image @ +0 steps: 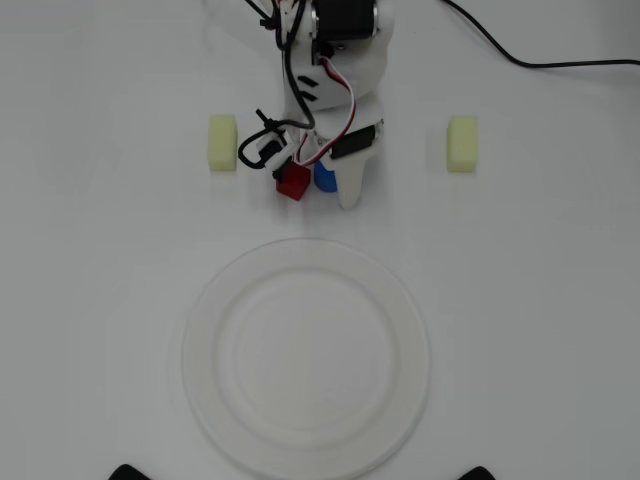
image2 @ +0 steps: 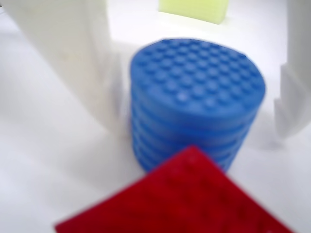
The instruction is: Grasp a blue block and put it in the dish.
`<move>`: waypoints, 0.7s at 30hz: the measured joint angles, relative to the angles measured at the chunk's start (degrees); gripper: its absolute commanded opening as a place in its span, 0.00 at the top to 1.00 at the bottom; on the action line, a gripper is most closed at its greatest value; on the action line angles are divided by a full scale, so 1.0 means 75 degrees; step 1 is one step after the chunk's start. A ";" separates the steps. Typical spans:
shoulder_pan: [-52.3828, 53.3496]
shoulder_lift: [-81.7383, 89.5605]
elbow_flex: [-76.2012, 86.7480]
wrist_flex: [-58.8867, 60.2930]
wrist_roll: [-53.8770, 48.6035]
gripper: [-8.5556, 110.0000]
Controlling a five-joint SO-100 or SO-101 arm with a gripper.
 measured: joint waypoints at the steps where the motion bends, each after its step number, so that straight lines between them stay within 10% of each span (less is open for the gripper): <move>1: 0.0000 0.0000 0.0000 0.0000 0.0000 0.76; 5: 0.0000 -0.0023 -0.0012 0.0000 -0.0023 0.92; 21: 0.0117 0.0844 -0.0668 0.0117 0.0070 0.93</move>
